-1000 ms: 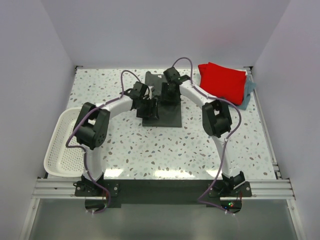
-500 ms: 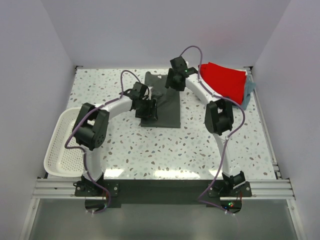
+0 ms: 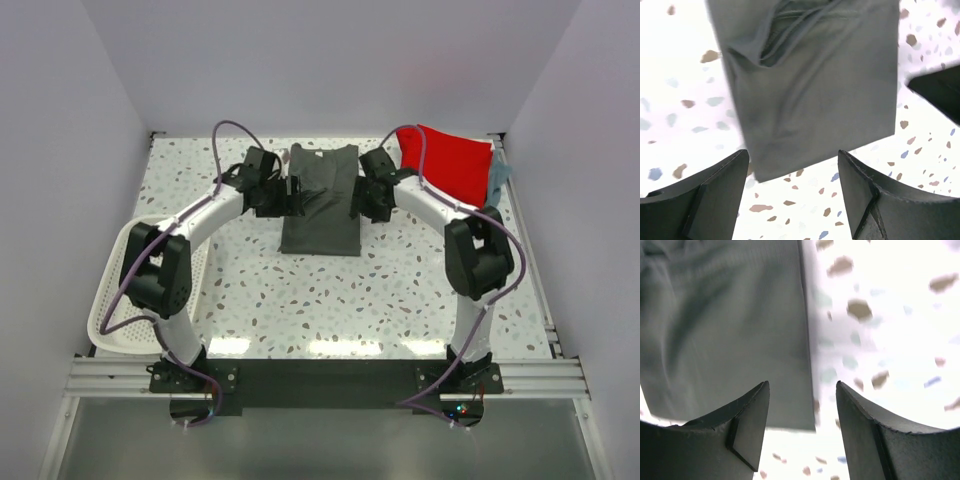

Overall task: Fold and stack the t-shirts
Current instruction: Fold the tshirt

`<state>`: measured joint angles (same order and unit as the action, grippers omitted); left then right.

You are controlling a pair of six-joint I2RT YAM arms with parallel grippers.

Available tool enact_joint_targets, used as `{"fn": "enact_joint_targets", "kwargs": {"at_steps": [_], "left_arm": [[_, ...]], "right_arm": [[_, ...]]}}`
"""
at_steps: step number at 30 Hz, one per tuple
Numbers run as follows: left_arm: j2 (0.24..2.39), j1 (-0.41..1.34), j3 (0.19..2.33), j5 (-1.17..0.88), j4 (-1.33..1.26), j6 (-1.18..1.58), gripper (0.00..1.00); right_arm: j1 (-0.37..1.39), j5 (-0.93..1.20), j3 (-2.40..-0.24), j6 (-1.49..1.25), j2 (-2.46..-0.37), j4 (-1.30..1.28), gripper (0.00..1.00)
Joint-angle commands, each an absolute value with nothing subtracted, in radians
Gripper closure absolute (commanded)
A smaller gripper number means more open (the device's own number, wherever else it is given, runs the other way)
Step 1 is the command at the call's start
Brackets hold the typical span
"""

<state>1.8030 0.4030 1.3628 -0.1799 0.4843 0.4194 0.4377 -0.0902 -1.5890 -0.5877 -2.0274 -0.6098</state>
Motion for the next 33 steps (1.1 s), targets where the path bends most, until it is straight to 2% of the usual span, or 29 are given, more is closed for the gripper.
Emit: {"fn": "enact_joint_targets", "kwargs": {"at_steps": [1, 4, 11, 33], "left_arm": [[1.761, 0.361, 1.323, -0.156, 0.485, 0.433, 0.24], [1.753, 0.357, 1.287, -0.17, 0.485, 0.417, 0.25], [1.732, 0.357, 1.2, -0.19, 0.469, 0.426, 0.26], [1.727, 0.357, 1.163, -0.207, 0.468, 0.423, 0.27]], "right_arm": [[0.452, -0.054, -1.464, -0.612, -1.881, -0.532, 0.41], [0.46, -0.037, -1.361, -0.629, -1.844, -0.512, 0.41], [0.472, -0.008, -1.312, -0.647, -1.836, -0.502, 0.46], [0.509, -0.011, -1.319, -0.661, -1.925, -0.571, 0.6]]}}
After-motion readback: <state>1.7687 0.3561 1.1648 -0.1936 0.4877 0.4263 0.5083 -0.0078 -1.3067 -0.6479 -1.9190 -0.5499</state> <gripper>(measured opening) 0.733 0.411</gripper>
